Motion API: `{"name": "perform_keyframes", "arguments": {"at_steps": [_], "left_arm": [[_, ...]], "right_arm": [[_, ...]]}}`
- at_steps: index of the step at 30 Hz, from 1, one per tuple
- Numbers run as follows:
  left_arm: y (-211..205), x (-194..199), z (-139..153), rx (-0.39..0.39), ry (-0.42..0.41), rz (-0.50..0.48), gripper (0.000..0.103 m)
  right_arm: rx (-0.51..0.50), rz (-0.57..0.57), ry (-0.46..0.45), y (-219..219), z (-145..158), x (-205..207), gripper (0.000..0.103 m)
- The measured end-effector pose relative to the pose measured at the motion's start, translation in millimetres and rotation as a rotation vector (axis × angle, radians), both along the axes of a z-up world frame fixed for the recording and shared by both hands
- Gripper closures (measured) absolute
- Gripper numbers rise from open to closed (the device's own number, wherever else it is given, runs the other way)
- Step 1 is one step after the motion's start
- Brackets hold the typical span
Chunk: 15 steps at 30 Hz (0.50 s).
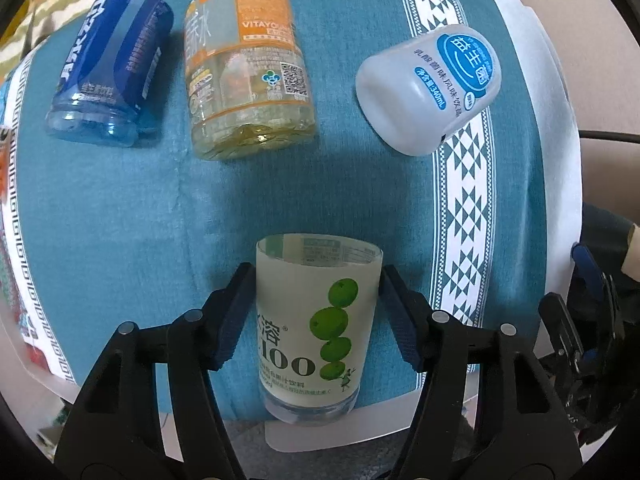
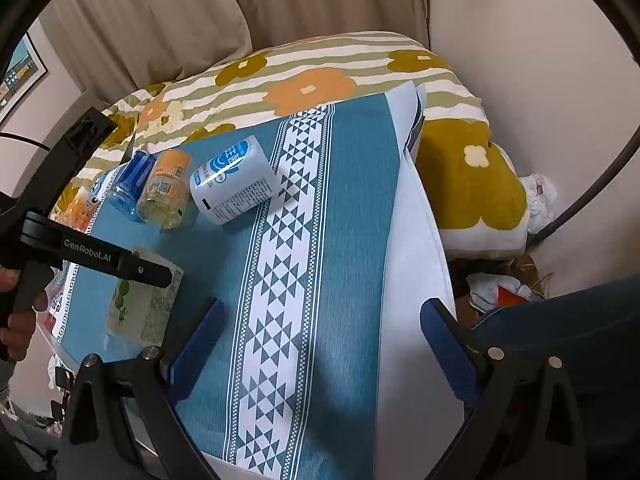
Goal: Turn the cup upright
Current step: 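Lower the left gripper over the clear cup and close on its body, then rotate the clear cup with the left gripper, opening up, onto the cloth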
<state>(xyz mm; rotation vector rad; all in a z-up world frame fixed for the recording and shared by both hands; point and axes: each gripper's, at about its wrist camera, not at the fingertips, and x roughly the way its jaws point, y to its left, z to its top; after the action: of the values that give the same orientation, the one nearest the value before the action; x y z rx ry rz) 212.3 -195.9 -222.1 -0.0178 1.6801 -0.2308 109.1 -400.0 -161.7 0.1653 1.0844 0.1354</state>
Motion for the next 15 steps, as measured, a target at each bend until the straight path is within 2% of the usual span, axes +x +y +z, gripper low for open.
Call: {"name": "perform_keyframes", "arguments": {"at_steps": [8,15], "left_arm": [[-1.8,-1.5,6.8,-0.022,-0.006,-0.020,0.038],[9.7,-19.6,41.5,-0.073,-0.087,-0.029,0.039]], "right_arm": [[0.000,-0.018,-0.008,-1.8,2.5,0.7,0.006],[-0.005,-0.024,-0.046,1.7,20.8,-2.3,0.006]]}}
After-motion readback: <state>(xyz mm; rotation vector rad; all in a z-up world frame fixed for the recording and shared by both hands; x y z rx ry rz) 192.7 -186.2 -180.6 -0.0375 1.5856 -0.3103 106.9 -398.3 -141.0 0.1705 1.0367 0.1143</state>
